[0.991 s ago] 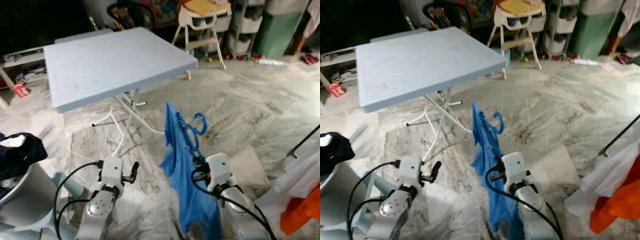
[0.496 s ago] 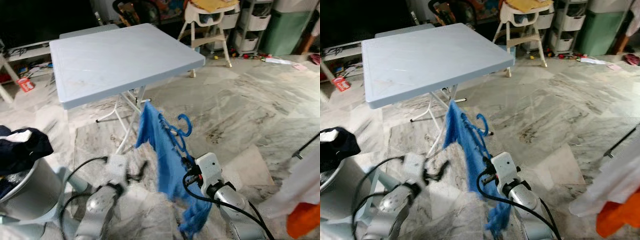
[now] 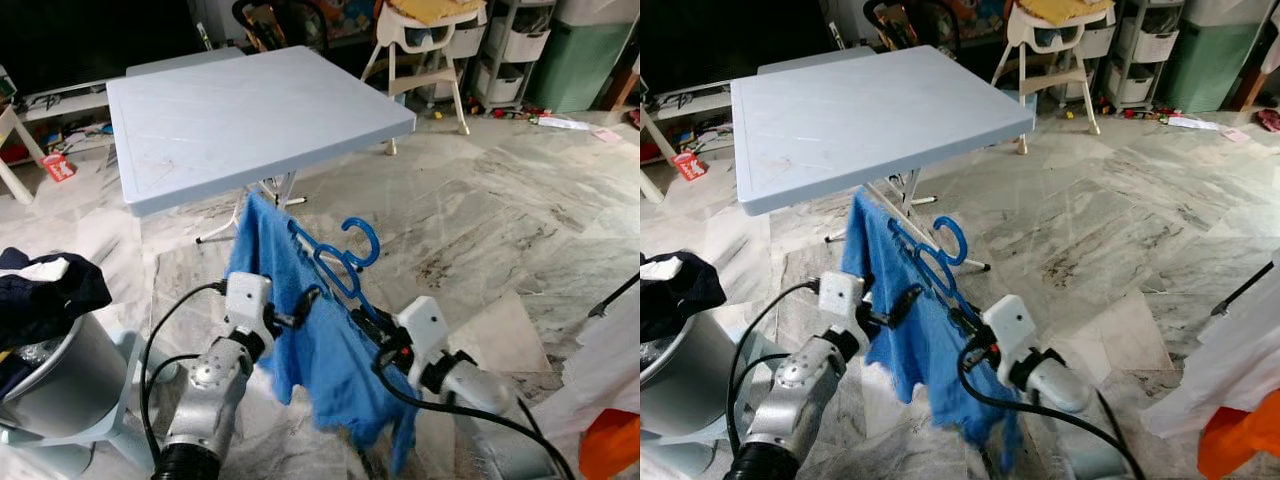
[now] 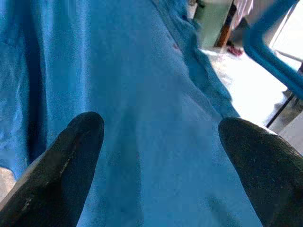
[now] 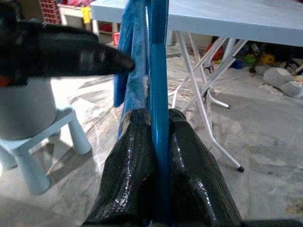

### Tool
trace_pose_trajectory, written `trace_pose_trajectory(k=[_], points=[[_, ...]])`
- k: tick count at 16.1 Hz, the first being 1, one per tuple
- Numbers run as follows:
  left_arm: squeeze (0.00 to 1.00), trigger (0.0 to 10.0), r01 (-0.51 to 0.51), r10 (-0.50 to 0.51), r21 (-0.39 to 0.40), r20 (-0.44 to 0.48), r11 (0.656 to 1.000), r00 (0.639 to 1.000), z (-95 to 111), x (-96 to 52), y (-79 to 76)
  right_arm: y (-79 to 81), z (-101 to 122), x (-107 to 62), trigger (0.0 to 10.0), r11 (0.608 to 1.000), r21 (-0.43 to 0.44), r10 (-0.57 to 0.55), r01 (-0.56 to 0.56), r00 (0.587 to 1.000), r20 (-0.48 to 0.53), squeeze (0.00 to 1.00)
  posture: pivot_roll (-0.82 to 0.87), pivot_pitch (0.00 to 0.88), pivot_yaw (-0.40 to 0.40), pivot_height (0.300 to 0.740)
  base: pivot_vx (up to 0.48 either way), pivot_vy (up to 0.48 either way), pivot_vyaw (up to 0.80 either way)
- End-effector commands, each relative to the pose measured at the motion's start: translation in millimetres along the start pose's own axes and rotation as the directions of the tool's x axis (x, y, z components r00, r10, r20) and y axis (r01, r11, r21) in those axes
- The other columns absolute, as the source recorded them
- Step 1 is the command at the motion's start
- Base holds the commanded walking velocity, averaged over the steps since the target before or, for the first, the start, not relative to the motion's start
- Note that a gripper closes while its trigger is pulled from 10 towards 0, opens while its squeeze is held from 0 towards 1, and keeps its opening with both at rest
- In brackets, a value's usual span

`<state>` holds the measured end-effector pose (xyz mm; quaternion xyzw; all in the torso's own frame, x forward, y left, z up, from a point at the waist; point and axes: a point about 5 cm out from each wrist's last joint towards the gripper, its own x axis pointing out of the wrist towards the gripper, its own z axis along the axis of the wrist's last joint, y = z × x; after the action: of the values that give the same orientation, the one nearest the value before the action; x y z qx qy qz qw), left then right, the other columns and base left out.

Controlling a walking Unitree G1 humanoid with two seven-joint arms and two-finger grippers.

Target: Hang hanger

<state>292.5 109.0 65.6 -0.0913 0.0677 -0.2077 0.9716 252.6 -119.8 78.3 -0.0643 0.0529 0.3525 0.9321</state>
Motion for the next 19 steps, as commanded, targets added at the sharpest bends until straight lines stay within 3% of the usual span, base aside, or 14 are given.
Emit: trace_pose_trajectory(k=[1,5,6,13,19], points=[[1.0,10.0,0.018,-0.018,-0.015,0.025,1.0,1.0,8.8,2.6,-1.2,2.8,6.8,1.2,10.0,1.0,-0.021,0.022,-0.022,0.999,0.025,0.0,-0.12,0.003,0.084,0.74,0.0,0.0,0.0],[1.0,10.0,0.019,-0.016,-0.044,0.063,0.999,0.998,18.6,3.8,-5.1,1.4,2.0,3.1,10.0,1.0,-0.021,-0.001,0.001,1.0,-0.004,0.0,-0.12,0.003,0.085,0.74,0.0,0.0,0.0],[0.0,10.0,0.046,-0.04,-0.086,0.07,0.995,0.997,20.0,4.6,-8.0,4.6,2.8,4.4,10.0,1.0,-0.012,0.013,-0.013,1.0,-0.001,0.0,-0.11,0.003,0.084,0.74,0.0,0.0,0.0],[0.0,10.0,-0.057,0.059,-0.035,0.046,0.998,0.997,19.5,8.0,15.0,10.5,3.5,-2.2,10.0,0.997,0.007,0.072,-0.072,0.997,0.007,0.0,-0.12,0.005,0.094,0.74,0.0,0.0,0.0],[0.0,10.0,-0.114,0.115,-0.022,0.097,0.993,0.989,34.2,14.9,27.0,20.2,1.3,-6.2,10.0,0.987,0.029,0.156,-0.156,0.988,0.001,0.0,-0.12,0.006,0.101,0.74,0.0,0.0,0.0]])
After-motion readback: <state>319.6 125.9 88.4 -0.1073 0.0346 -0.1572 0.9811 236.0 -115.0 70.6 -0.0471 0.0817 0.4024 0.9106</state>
